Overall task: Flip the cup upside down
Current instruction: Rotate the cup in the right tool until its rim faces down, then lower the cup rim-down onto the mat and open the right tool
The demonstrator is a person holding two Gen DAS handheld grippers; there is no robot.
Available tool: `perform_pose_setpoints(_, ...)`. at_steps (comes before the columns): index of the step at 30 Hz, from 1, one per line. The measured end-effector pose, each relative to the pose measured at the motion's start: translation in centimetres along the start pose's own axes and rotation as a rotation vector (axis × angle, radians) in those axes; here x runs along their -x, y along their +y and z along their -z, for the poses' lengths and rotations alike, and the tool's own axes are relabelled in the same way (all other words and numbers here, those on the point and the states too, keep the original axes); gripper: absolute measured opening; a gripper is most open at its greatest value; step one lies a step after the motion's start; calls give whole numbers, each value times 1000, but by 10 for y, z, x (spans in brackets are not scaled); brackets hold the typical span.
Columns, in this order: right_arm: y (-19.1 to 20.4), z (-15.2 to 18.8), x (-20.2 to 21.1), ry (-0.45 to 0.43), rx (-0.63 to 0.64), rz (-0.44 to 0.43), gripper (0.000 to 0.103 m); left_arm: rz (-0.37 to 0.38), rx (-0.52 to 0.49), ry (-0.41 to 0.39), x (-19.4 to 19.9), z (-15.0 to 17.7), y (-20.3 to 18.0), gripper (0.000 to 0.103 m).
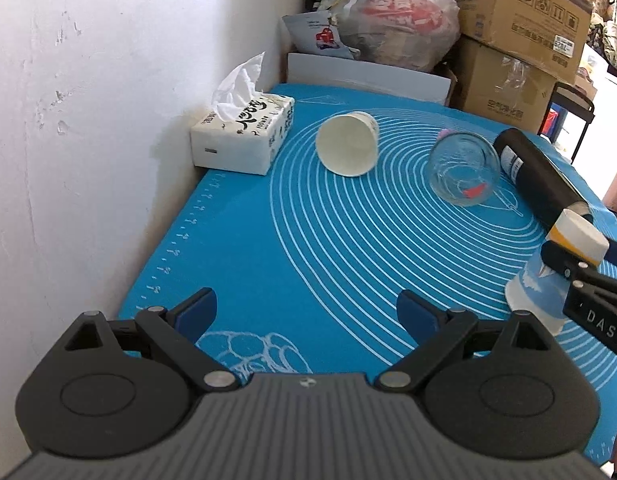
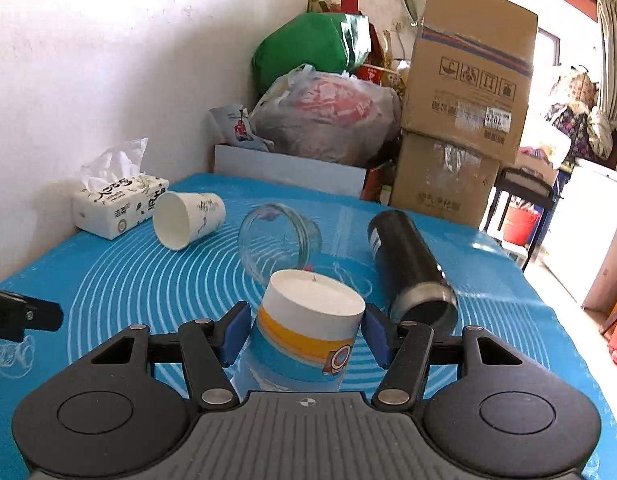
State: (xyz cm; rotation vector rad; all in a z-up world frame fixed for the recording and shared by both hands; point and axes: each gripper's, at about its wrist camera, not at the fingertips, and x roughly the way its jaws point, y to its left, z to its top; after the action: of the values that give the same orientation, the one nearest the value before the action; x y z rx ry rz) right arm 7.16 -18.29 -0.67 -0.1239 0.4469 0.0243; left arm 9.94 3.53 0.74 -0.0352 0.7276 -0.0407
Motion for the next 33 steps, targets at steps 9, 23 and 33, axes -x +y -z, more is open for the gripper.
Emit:
perform_pose_setpoints(9,-4,7,4,44,-22,0,77,13,-7,-6,8,7,-8,96)
perform_pose_setpoints(23,-29,8,64,71,-127,-16,98,29,-42,-62,54,20,-18,96)
perform_pose_setpoints(33,-28,14,122,68,-117,-26,99,66,-112,-83,89,42,-36,96)
